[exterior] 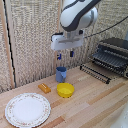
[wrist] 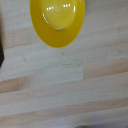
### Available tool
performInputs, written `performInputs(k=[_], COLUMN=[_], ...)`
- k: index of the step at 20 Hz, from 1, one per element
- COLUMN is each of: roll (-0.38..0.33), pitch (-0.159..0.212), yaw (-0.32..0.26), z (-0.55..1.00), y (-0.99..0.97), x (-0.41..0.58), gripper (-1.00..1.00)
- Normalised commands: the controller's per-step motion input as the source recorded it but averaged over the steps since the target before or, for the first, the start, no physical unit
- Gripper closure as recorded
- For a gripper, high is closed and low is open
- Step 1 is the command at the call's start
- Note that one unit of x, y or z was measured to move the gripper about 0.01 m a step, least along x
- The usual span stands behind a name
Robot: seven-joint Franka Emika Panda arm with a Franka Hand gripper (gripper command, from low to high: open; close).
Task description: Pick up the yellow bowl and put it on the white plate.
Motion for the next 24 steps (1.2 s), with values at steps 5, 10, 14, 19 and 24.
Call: performInputs(k=[5, 10, 14, 19, 24], roll=[0.023, -0.015, -0.053, -0.062, -0.033], pitch=[0.05, 0.106, 0.095, 0.031, 0.001], yaw=[0.02, 0.002, 0.008, 0.03, 0.034], z=[-0.38, -0.44, -0.44, -0.43, -0.42], y=[-0.33, 0.0, 0.07, 0.02, 0.0], x=[-0.121, 0.013, 0.132, 0.214, 0.174], gripper=[-1.0, -1.0, -1.0, -1.0, -1.0])
